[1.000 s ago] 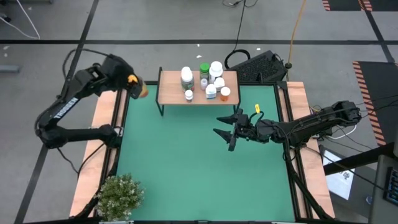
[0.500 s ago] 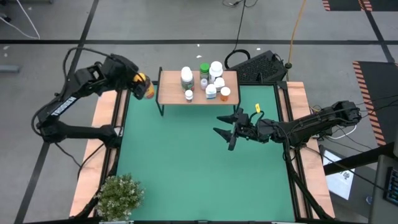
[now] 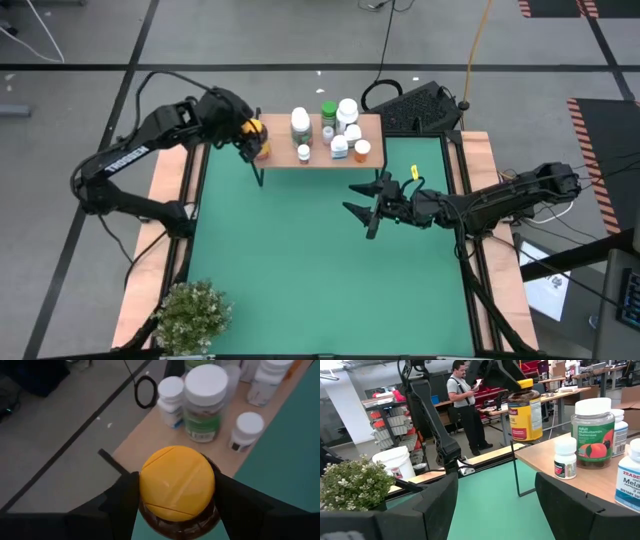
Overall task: Pick and place medicine bottles onto shelf by color
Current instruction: Put the yellow medicine bottle on the shelf
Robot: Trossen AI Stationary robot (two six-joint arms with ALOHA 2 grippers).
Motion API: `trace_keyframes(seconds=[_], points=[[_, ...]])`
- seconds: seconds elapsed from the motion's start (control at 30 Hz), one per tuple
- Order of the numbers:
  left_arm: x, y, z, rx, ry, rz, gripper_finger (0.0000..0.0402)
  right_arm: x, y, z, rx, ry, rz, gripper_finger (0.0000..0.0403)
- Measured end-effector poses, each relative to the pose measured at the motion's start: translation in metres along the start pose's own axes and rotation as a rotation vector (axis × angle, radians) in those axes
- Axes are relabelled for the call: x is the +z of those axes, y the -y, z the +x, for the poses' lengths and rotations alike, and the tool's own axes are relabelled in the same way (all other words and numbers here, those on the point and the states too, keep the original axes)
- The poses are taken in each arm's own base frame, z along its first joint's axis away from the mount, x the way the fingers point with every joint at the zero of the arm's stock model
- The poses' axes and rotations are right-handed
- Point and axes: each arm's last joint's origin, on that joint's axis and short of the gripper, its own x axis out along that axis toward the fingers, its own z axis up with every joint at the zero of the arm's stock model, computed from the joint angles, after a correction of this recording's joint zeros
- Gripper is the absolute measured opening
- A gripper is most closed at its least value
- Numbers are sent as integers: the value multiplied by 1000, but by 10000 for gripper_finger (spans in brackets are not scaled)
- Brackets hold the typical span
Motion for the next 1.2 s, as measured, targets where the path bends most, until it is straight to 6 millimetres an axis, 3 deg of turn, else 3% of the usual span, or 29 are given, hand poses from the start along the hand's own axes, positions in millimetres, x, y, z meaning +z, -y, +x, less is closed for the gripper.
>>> trace_keyframes(seconds=[0.13, 0.5, 1.2], points=[[9, 5, 6, -13, -2, 15, 236, 0, 0, 0, -1, -2, -1, 258], [15, 17, 44, -16, -99, 62, 236, 0, 0, 0, 0, -3, -1, 258], [22, 9, 56, 18, -58, 69, 242, -1, 0, 0, -1, -7, -3, 258]])
